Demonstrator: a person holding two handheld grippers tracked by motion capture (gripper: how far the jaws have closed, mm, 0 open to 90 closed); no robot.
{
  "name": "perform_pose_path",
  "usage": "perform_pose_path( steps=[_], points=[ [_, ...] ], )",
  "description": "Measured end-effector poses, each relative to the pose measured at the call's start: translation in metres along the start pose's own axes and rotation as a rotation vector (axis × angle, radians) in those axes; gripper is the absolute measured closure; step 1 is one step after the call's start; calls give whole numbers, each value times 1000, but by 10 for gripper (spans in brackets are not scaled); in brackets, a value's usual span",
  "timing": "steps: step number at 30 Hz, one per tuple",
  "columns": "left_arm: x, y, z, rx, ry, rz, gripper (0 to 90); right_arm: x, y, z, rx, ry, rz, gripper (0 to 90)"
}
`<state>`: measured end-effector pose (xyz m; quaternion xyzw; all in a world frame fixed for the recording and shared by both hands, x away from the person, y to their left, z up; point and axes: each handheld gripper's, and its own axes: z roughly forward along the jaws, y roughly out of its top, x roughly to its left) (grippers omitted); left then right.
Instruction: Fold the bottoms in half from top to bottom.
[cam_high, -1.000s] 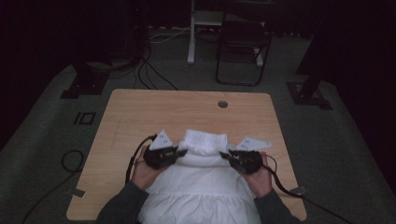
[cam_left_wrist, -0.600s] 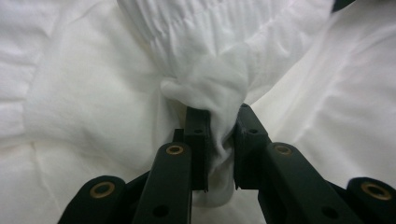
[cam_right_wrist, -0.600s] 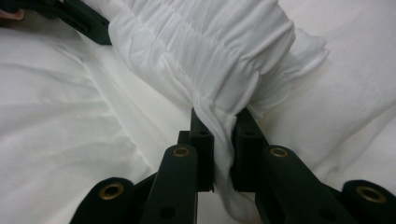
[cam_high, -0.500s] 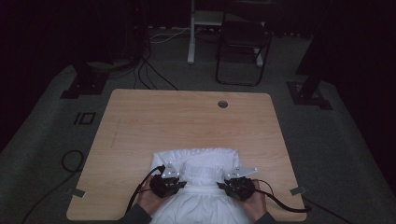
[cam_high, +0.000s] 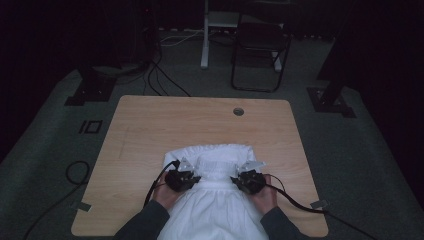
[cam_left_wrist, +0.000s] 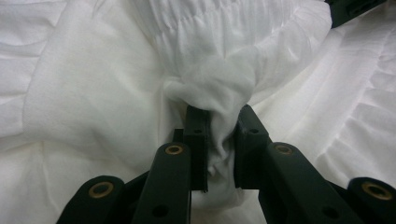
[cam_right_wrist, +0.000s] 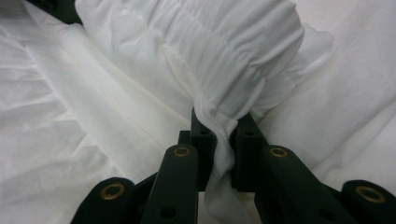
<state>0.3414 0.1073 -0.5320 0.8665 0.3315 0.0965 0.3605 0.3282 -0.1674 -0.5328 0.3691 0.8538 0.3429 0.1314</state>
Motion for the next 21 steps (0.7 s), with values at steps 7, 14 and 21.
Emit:
perform_pose_path(
  steps=[7,14,21],
  points=[
    [37,29,22,4,52,18,781,-30,26,25,-19,-38,14,820],
    [63,58,43,25,125,41,781,-60,54,49,-14,-94,39,819],
    [76,84,63,68,243,84,782,-78,74,65,-4,-151,38,818]
  ],
)
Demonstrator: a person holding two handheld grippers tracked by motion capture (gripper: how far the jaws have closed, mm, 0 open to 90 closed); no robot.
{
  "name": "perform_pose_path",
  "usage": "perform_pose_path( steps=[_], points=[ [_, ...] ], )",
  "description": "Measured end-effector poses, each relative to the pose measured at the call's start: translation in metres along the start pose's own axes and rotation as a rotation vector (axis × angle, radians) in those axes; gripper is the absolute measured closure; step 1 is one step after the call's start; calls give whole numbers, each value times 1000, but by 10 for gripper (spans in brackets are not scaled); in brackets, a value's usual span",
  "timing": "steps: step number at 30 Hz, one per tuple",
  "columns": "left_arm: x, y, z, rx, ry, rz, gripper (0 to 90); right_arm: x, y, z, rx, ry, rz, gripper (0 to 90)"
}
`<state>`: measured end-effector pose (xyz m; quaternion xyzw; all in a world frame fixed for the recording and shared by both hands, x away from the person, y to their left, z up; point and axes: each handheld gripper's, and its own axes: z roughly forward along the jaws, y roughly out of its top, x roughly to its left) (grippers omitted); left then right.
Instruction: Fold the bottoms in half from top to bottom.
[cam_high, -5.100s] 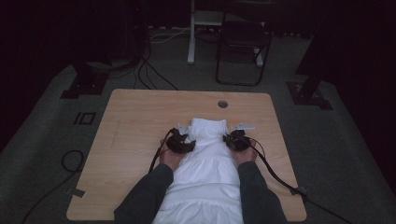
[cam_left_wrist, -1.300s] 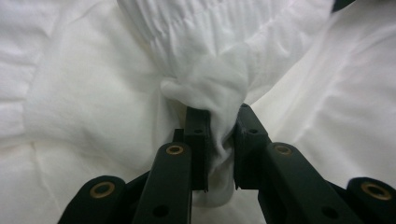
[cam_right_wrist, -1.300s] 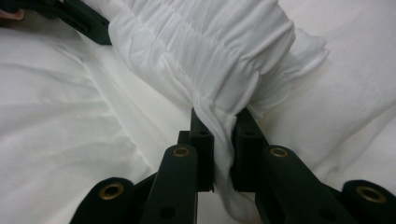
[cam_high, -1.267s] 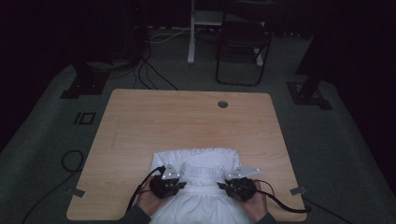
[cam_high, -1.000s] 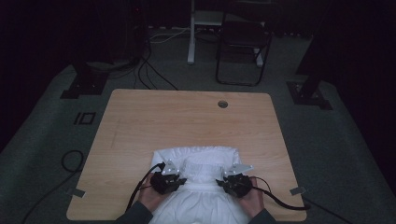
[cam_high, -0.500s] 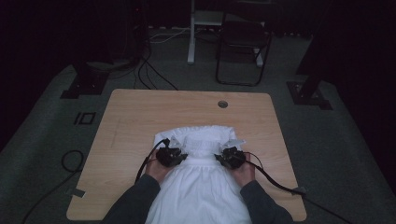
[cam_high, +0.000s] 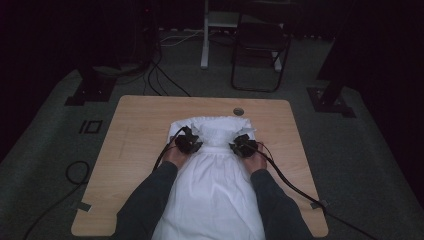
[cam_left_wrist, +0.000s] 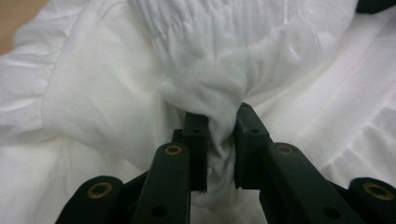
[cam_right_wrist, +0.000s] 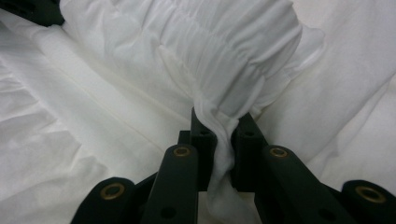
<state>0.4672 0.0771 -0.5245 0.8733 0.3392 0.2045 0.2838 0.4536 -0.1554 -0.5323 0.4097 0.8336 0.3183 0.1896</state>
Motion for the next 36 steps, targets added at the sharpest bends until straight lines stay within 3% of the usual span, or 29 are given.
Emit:
perform_pose_path(
  steps=[3,7,10,11,12,15,18,21,24,26,28,32,33,36],
  points=[
    [1,4,3,6,14,-19,790,-6,6,7,-4,-15,34,818],
    [6,2,0,4,-33,-83,814,-9,6,5,-6,10,65,822],
    [6,3,-7,-14,-38,-103,823,-10,9,-3,-19,29,78,824],
    [6,6,-22,-61,-45,-120,823,-10,11,-10,-39,34,77,825],
    [6,8,-33,-92,-52,-127,826,-10,18,-29,-98,46,73,825],
    [3,14,-73,-207,-80,-138,826,-9,25,-66,-200,74,62,825],
    [-7,15,-119,-301,-112,-124,826,-2,26,-104,-275,107,29,825],
    [-27,3,-156,-337,-144,-76,825,13,15,-139,-309,134,-30,824],
    [-51,-23,-168,-318,-190,-55,821,31,-7,-162,-315,180,-64,824],
    [-69,-45,-161,-246,-225,-28,816,43,-25,-165,-278,179,-89,824],
    [-82,-67,-147,-176,-269,-33,811,53,-44,-160,-216,196,-110,823],
    [-101,-96,-111,-43,-311,-39,810,67,-80,-140,-104,208,-90,822],
    [-104,-100,-105,-24,-302,-28,810,70,-87,-135,-78,204,-96,821],
    [-98,-98,-100,-29,-295,4,808,72,-99,-120,-12,192,-89,817]
  ],
)
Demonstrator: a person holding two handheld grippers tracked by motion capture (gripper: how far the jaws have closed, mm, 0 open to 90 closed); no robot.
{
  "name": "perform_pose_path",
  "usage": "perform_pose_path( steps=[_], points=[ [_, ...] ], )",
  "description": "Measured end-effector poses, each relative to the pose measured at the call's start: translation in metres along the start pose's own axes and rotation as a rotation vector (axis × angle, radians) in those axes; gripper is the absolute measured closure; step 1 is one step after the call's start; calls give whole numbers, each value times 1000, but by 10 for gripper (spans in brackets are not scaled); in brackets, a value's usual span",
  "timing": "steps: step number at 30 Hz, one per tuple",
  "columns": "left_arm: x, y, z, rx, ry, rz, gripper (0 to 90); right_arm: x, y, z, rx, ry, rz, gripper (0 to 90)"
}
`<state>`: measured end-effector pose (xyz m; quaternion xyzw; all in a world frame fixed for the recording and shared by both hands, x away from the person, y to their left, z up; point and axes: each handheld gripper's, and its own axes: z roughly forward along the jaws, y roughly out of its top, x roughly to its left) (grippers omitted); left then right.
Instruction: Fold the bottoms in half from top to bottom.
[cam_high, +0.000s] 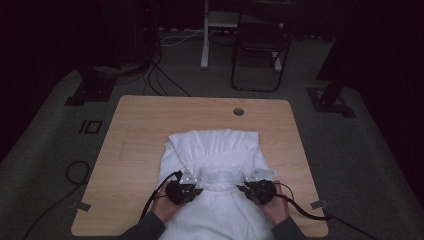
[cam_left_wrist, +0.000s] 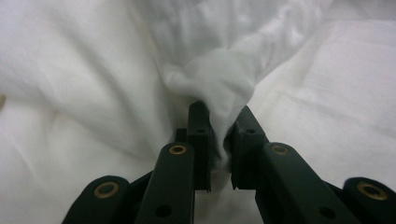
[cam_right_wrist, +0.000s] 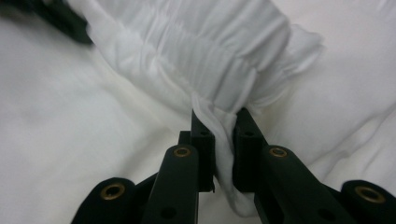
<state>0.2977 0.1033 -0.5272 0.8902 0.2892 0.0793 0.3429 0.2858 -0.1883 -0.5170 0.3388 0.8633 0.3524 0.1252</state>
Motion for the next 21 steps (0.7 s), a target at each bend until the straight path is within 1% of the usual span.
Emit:
perform_pose_path(
  steps=[2,3,4,7,8,10,12,13,14,17,19,20,21],
  points=[
    [4,4,1,20,50,50,808,-2,-2,6,11,25,26,814],
    [9,6,2,23,57,50,809,-2,-1,9,14,33,36,811],
    [14,8,3,28,65,44,809,-1,1,11,17,26,34,809],
    [32,16,8,36,109,49,809,3,9,19,17,-1,10,804],
    [38,19,9,42,118,43,809,2,11,23,17,-6,11,803],
    [51,26,13,50,150,62,808,-2,17,32,14,-3,22,803],
    [64,33,18,62,166,59,807,-9,22,42,6,5,51,804],
    [70,37,20,64,179,61,807,-12,26,47,2,-1,54,805],
    [76,41,23,63,191,62,807,-16,30,51,2,-10,47,805],
    [91,51,32,50,219,29,807,-30,43,64,3,-50,34,808],
    [97,57,39,33,237,15,807,-44,53,72,11,-94,13,808],
    [100,59,42,26,242,7,807,-52,57,76,13,-115,14,807],
    [102,62,45,18,247,-2,807,-60,61,80,9,-128,26,806]
  ],
)
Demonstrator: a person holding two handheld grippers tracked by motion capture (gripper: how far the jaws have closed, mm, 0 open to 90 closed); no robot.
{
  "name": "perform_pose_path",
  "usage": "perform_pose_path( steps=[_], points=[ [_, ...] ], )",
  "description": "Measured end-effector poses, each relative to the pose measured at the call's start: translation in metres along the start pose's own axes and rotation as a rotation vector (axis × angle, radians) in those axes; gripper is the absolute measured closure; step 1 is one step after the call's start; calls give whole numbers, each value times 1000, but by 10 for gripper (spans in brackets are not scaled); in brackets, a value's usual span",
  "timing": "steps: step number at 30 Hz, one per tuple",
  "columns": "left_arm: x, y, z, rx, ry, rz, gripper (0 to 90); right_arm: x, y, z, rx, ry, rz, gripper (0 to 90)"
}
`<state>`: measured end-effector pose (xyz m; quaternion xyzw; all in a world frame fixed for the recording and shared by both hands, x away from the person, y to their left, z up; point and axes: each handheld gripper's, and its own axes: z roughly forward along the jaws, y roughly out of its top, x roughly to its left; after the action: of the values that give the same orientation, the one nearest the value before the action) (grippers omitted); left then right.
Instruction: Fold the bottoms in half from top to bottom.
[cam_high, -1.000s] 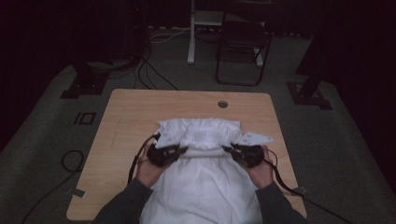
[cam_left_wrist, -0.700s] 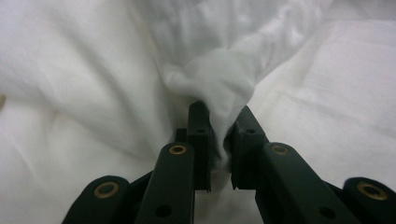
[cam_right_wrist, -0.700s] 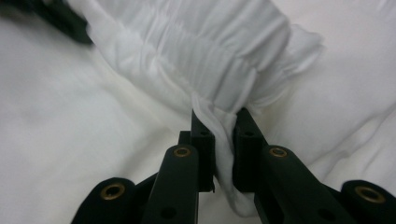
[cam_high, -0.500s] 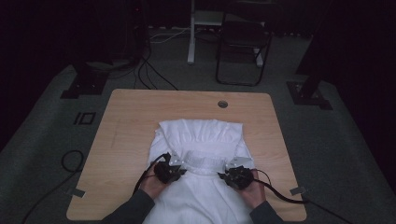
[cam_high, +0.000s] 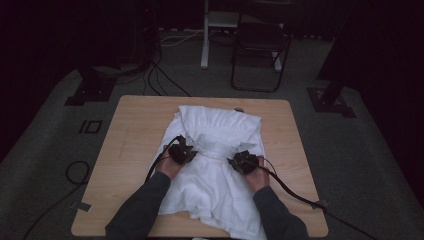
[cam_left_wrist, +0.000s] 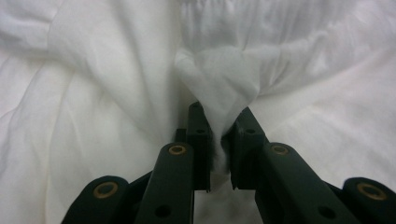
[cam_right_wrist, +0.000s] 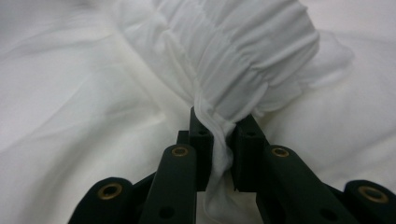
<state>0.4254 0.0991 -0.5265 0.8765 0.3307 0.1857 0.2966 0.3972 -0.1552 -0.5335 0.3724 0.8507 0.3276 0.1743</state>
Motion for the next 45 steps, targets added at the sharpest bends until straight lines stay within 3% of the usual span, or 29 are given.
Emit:
perform_pose_path(
  steps=[4,8,10,13,18,20,22,24,26,28,31,32,34,36,38,41,42,43,44,45],
  points=[
    [5,6,9,-15,21,-40,807,-24,11,14,-14,-5,85,805],
    [5,8,7,-10,19,-53,815,-29,14,15,-8,16,107,810],
    [3,9,0,-12,16,-46,830,-29,14,10,-27,26,85,817],
    [0,14,-25,-73,-5,-46,854,-29,17,-13,-88,44,77,821],
    [-16,22,-91,-236,-49,-9,863,-19,24,-72,-217,58,18,822],
    [-27,18,-112,-277,-62,24,865,-10,20,-96,-261,73,-1,822],
    [-39,8,-122,-287,-81,41,866,1,11,-113,-278,89,-16,821],
    [-50,-7,-119,-252,-101,45,865,12,-2,-117,-259,100,-33,821],
    [-58,-24,-104,-190,-127,43,862,22,-19,-109,-207,104,-50,820],
    [-61,-41,-83,-135,-163,-7,857,28,-36,-94,-140,105,-61,819],
    [-65,-58,-56,-61,-182,-57,829,31,-56,-71,-77,137,-8,815],
    [-65,-61,-54,-69,-184,-75,779,31,-61,-65,-60,140,11,799],
    [-62,-59,-58,-71,-198,-104,709,30,-65,-59,-39,155,48,684],
    [-60,-57,-68,-88,-197,-115,623,26,-65,-63,-45,192,81,582],
    [-55,-56,-81,-126,-208,-132,594,22,-64,-75,-78,197,86,495],
    [-44,-49,-98,-191,-183,-172,595,16,-60,-98,-165,202,88,463],
    [-40,-46,-101,-204,-156,-177,623,12,-59,-103,-190,199,106,470],
    [-36,-42,-102,-206,-132,-180,672,7,-57,-106,-209,190,129,563],
    [-33,-38,-101,-204,-115,-185,766,2,-55,-107,-209,178,149,711],
    [-30,-34,-97,-197,-106,-183,853,-3,-52,-105,-199,167,173,803]
  ],
)
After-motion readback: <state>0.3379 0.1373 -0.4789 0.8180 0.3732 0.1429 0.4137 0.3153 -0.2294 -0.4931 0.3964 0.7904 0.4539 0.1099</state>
